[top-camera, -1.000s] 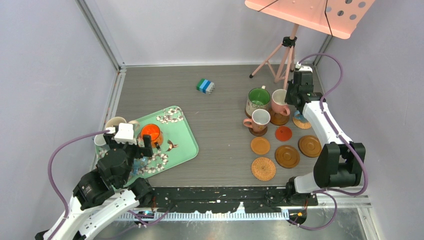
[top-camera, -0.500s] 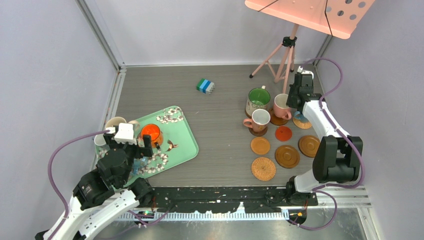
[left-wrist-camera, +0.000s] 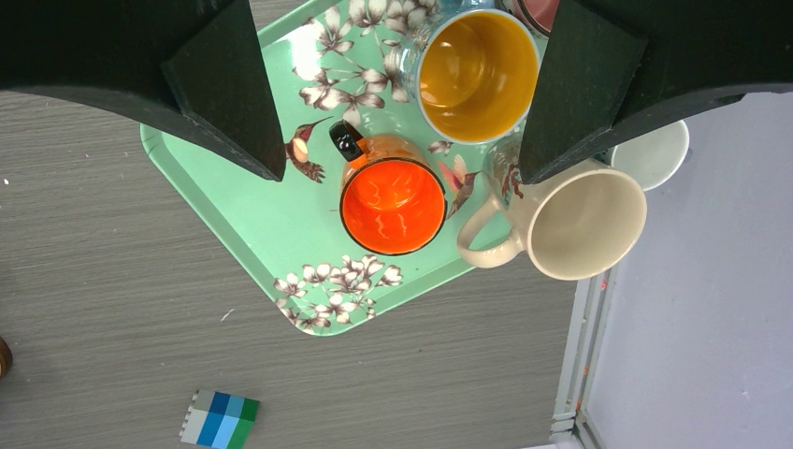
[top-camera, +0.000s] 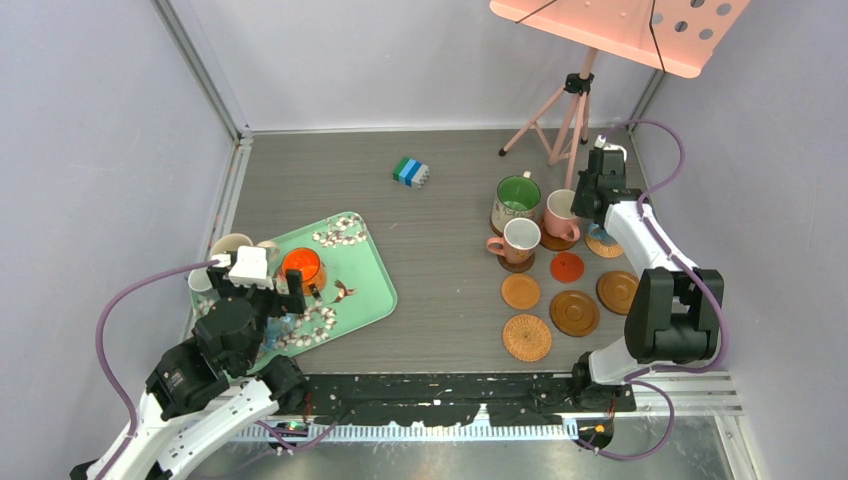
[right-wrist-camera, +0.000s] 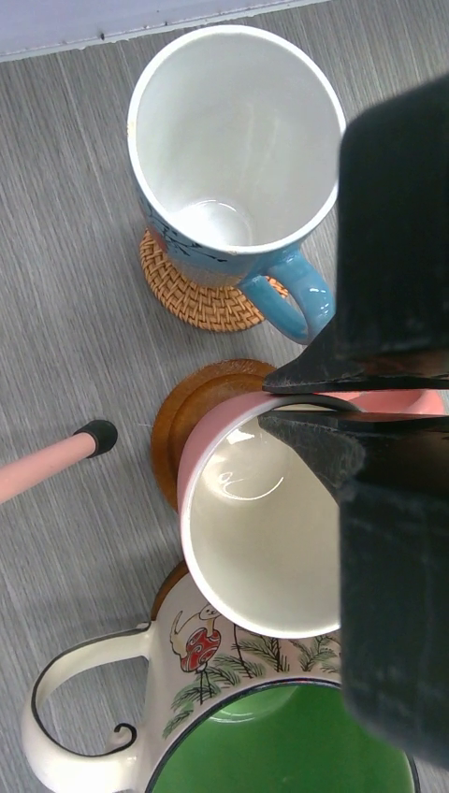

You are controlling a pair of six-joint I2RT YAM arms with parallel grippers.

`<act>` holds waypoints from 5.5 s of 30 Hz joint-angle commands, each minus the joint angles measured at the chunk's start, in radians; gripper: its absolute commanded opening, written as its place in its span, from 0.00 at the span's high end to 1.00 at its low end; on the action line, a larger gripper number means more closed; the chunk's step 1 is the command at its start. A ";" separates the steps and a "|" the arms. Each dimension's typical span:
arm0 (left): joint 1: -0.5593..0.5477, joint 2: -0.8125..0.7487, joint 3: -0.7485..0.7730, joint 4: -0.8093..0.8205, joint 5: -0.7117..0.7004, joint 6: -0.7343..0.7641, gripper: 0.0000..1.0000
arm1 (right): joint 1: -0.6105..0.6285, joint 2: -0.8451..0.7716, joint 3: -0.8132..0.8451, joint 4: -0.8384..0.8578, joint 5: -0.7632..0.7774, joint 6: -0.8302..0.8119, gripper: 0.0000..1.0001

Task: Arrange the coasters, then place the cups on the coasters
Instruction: Place the cup on the coaster, then pick up the cup from the tray.

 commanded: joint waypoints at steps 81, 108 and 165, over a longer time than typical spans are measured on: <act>0.005 -0.004 0.008 0.028 -0.018 0.009 0.01 | 0.036 0.108 0.161 -0.105 0.011 0.024 0.69; 0.005 -0.005 0.007 0.028 -0.024 0.008 0.01 | 0.036 0.086 0.202 -0.149 0.010 0.021 0.69; 0.005 -0.037 0.004 0.032 -0.025 0.007 0.01 | 1.173 0.690 0.770 0.318 -0.044 0.393 0.37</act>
